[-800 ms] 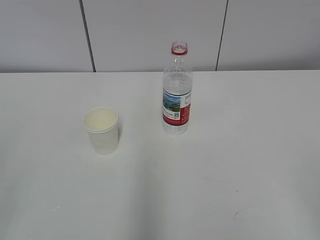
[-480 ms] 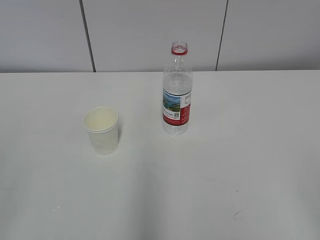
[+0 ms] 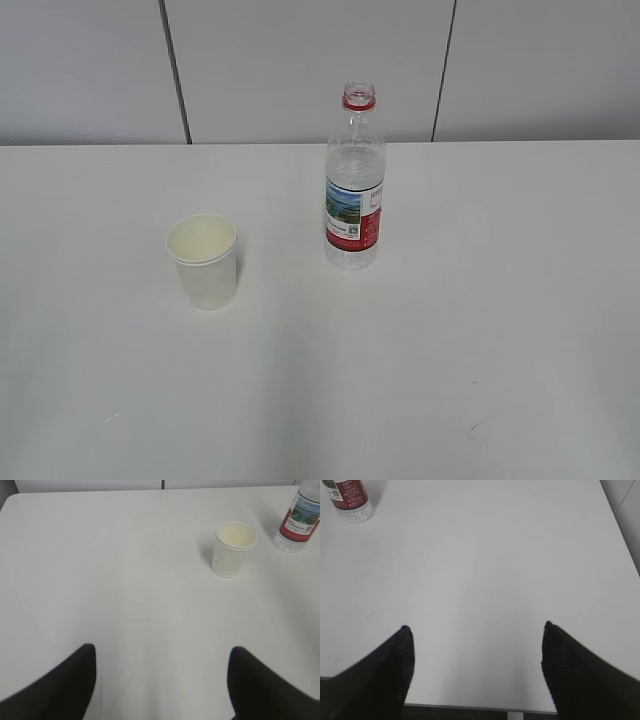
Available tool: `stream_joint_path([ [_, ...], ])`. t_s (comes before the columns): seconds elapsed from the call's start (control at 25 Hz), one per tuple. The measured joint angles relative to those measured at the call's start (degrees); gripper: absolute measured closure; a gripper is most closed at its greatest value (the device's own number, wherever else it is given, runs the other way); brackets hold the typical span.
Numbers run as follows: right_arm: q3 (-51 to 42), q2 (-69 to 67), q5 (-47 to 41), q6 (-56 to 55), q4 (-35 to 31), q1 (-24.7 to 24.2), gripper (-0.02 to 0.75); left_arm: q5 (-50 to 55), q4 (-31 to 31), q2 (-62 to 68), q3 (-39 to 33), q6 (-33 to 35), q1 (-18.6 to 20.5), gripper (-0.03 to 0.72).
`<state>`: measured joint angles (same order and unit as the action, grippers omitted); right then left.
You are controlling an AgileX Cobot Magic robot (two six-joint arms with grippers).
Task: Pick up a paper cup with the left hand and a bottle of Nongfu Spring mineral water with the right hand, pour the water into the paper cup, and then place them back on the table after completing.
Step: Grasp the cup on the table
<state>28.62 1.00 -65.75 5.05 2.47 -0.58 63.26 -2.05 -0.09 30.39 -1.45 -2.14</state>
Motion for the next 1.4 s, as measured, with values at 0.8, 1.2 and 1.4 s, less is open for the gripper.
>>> stream_joint_path([
  [0.8, 0.52, -10.9, 30.48, 7.03, -4.38, 0.0, 0.153, -11.56, -6.63, 4.7, 0.75, 5.12, 0.0, 0.199],
  [1.2, 0.44, -32.77, 56.68, 9.71, -8.07, 0.0, 0.152, -46.93, -12.63, 22.82, -4.07, 11.65, 0.0, 0.199],
  [1.4, 0.29, -41.78, 69.01, 9.83, -8.09, 0.0, 0.152, -56.08, -13.02, 34.14, -4.21, 11.7, 0.0, 0.199],
])
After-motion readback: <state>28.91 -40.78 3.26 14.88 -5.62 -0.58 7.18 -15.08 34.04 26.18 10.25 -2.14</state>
